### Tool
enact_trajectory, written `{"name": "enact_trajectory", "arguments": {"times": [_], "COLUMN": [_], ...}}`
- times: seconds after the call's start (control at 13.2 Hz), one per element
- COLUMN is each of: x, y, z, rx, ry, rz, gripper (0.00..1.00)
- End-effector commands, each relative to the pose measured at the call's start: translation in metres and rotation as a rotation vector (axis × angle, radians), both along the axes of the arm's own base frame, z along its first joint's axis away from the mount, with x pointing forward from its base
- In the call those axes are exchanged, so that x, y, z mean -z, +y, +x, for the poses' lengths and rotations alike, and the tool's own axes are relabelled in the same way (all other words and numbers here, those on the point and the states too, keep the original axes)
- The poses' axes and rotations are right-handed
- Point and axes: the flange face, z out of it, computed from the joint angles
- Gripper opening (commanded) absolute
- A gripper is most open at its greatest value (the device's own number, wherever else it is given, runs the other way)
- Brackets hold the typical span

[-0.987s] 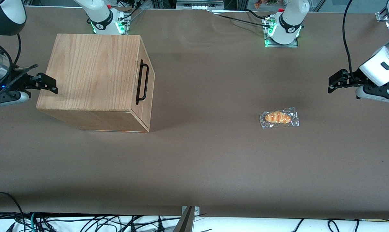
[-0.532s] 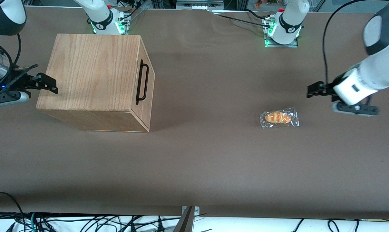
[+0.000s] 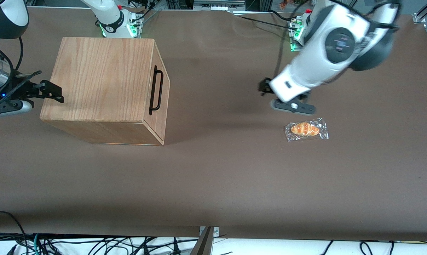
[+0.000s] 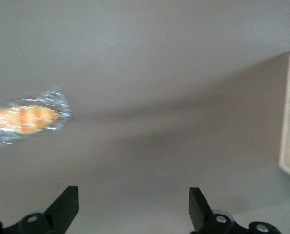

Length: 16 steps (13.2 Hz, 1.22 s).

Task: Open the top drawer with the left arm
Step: 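Move the left gripper toward the black handle of the wooden drawer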

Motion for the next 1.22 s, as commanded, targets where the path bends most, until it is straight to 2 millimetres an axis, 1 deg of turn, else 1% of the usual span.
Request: {"name": "enact_trajectory", "arguments": {"times": [0.0,0.15,0.3,0.46,0.53,0.68,0.84,0.99,1.14], "x": [0.01,0.018,0.027,0.043,0.052,0.066,0.07,0.072,0.075], "y": [-0.078,-0.127,-0.174,-0.211,-0.225,-0.245,-0.263,-0.276,-0.28], "z": [-0.014,-0.034,-0.043,-0.053,-0.057,-0.065,-0.073,-0.076,-0.078], "rx": [-0.055,-0.073,-0.123,-0.157,-0.169,-0.178,-0.175,-0.183,-0.188], "ry": [-0.012,-0.027,-0.043,-0.049,-0.053,-0.058,-0.053,-0.045,-0.038], "rz": [-0.025,-0.001,-0.023,-0.065,-0.083,-0.114,-0.137,-0.15,-0.154], "gripper": [1.0,1.0,1.0,1.0,1.0,1.0,1.0,1.0,1.0]}}
